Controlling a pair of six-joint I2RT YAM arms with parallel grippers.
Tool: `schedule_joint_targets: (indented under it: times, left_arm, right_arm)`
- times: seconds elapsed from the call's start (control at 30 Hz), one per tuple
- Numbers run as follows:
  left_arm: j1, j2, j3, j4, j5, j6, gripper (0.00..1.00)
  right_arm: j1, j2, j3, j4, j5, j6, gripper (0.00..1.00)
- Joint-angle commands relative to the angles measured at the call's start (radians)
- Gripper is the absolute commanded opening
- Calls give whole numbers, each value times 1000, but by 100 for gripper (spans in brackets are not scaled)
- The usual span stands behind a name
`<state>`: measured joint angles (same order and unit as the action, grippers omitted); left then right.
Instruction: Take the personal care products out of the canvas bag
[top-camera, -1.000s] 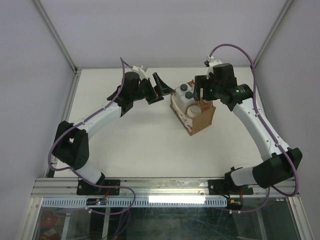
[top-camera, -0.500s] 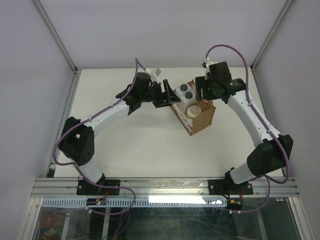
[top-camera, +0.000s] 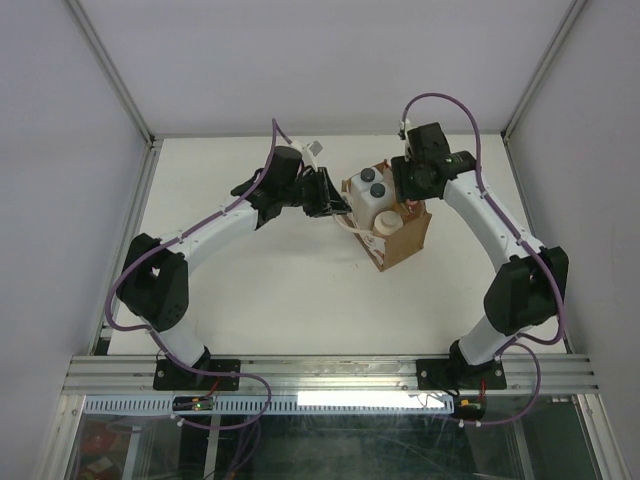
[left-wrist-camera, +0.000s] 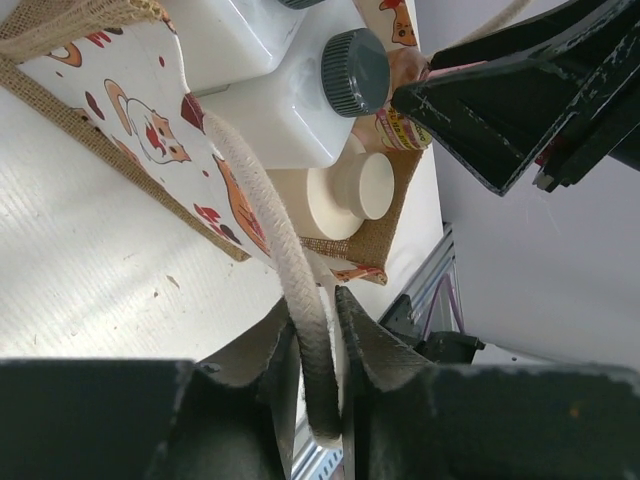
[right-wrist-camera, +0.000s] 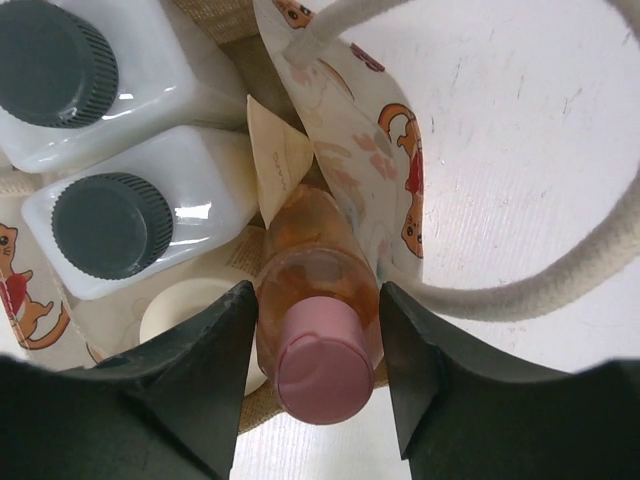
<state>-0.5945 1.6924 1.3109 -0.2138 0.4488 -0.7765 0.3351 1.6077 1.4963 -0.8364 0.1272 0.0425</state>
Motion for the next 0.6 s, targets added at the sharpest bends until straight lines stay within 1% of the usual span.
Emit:
schedule_joint_targets:
  times: [0.0, 0.3, 0.47, 0.57]
  left_arm:
    - [1, -8, 51, 10, 31, -2, 15]
    - [1, 6, 68, 9, 41, -13, 7]
    - [1, 7, 61, 10, 43, -16, 5]
    - [1, 10, 57, 9, 49, -20, 3]
  right_arm:
    - [-4, 26, 36, 2, 18, -9, 52]
    - [-3, 31, 7, -6, 25, 1, 55]
    - [-4, -9, -12, 40, 15, 3, 56]
    - [-5, -36, -31, 103, 1, 5, 62]
